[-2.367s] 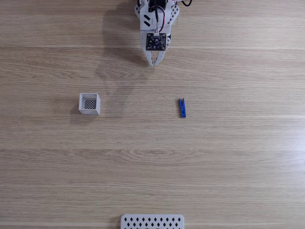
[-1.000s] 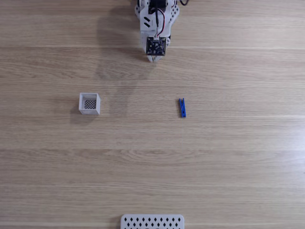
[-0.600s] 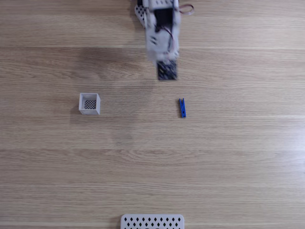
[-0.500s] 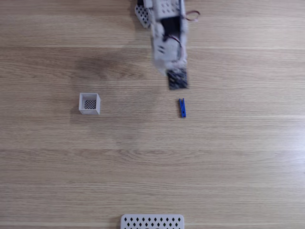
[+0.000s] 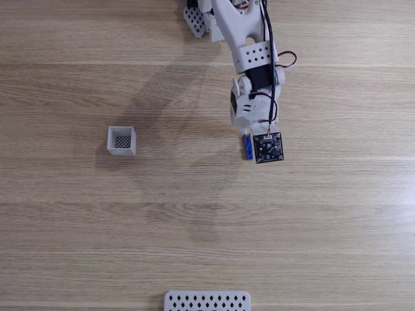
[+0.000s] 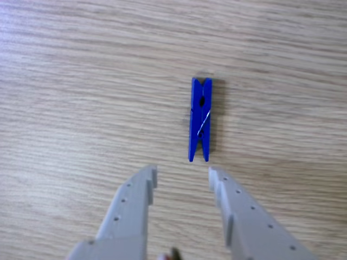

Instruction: Grasp a peg and put it in the crate.

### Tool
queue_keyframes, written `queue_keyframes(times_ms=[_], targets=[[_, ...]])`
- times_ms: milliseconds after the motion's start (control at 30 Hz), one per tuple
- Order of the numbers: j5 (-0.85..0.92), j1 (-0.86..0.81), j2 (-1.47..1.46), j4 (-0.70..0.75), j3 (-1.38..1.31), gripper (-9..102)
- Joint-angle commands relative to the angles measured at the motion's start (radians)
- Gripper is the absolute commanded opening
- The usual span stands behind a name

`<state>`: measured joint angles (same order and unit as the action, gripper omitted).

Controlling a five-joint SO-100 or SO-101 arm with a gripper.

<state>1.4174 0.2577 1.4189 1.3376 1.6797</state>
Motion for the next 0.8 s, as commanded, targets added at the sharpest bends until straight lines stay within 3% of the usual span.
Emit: queue_keyframes(times_ms=[0, 767], targets=[[-0.012, -0.032, 0.017, -0.029, -0.101, 17], [-0.015, -0.064, -0.138, -0.152, -0.094, 16]])
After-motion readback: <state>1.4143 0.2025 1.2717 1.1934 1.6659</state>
